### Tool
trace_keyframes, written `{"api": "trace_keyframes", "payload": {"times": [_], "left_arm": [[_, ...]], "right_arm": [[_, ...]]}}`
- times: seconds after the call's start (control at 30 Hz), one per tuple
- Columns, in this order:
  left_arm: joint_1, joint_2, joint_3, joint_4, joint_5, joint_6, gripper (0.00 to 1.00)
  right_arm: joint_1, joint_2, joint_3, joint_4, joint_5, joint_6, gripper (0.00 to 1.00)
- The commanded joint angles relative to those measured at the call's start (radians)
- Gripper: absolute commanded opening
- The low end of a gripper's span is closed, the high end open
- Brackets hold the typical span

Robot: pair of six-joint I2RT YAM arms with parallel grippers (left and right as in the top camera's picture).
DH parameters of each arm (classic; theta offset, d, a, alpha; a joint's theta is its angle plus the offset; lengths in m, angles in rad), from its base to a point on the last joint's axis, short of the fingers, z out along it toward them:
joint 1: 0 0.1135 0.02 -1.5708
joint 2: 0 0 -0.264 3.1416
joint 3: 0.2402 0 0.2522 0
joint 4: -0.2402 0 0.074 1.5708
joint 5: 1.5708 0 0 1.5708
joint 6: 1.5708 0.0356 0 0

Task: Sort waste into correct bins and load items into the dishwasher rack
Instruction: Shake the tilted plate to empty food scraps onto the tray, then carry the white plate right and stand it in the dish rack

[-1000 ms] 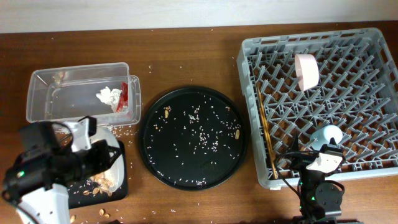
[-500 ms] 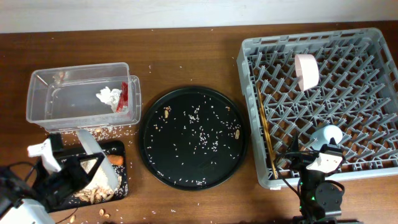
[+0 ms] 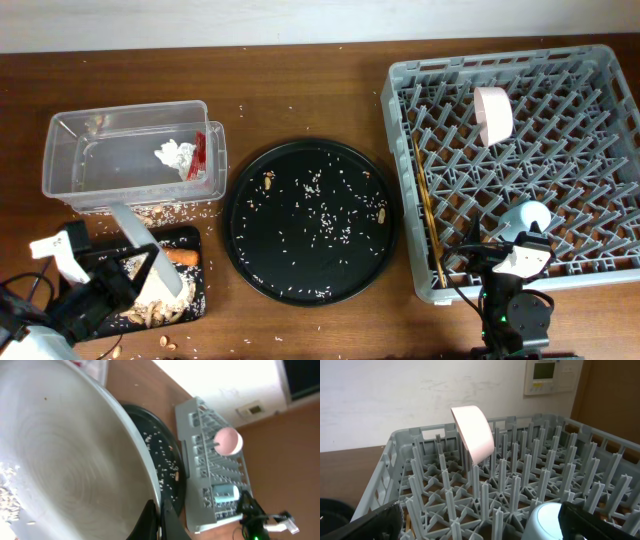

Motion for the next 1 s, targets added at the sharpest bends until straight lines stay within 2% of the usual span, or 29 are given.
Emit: {"api": "trace_keyframes", "payload": {"times": [0.0, 0.07, 0.1, 0.13, 0.17, 0.2, 0.37, 0.5, 0.6, 0.63, 0.7, 0.73, 0.77, 0.83, 0.97], "left_arm": [[0.008, -0.008, -0.005, 0.067, -0.100, -0.079, 0.00], [0.016, -0.008, -0.005, 0.153, -0.302, -0.352, 0.00], [0.016, -0.008, -0.006, 0.177, -0.309, -0.397, 0.00], [0.007, -0.011, -0.012, 0.170, -0.168, -0.315, 0.00], [-0.009, -0.011, -0.018, 0.118, 0.001, -0.138, 0.00], [-0.021, -0.008, -0.018, 0.060, 0.081, -0.005, 0.00], [-0.024, -0.008, -0.018, 0.069, 0.001, -0.024, 0.00], [-0.032, -0.009, -0.018, 0.049, 0.002, -0.024, 0.00], [-0.117, -0.008, -0.018, 0.101, 0.060, -0.043, 0.00], [-0.152, -0.008, -0.018, 0.147, 0.083, -0.091, 0.00], [-0.243, -0.008, -0.018, 0.313, 0.100, -0.274, 0.00], [-0.317, -0.008, -0.018, 0.451, 0.100, -0.412, 0.00], [-0.355, -0.008, -0.018, 0.523, 0.098, -0.474, 0.00], [-0.497, 0.001, -0.018, 0.792, 0.039, -0.712, 0.00], [-0.803, 0.080, -0.018, 1.295, -0.069, -1.068, 0.00]], "right_arm": [[-0.006, -0.008, -0.008, -0.003, 0.002, 0.007, 0.98], [-0.006, -0.008, -0.008, -0.003, 0.002, 0.007, 0.98], [-0.006, -0.008, -0.008, -0.003, 0.002, 0.007, 0.98], [-0.006, -0.008, -0.008, -0.003, 0.002, 0.007, 0.98], [-0.006, -0.008, -0.008, -0.003, 0.002, 0.007, 0.98], [-0.006, -0.008, -0.008, -0.003, 0.002, 0.007, 0.98], [-0.006, -0.008, -0.008, -0.003, 0.002, 0.007, 0.98], [-0.006, -0.008, -0.008, -0.003, 0.002, 0.007, 0.98], [-0.006, -0.008, -0.008, -0.003, 0.002, 0.007, 0.98], [-0.006, -0.008, -0.008, -0.003, 0.002, 0.007, 0.98], [-0.006, -0.008, -0.008, -0.003, 0.002, 0.007, 0.98], [-0.006, -0.008, -0.008, -0.003, 0.002, 0.007, 0.98], [-0.006, -0.008, -0.008, -0.003, 0.002, 0.007, 0.98], [-0.006, -0.008, -0.008, -0.003, 0.002, 0.007, 0.98], [-0.006, -0.008, -0.008, -0.003, 0.002, 0.007, 0.98]]}}
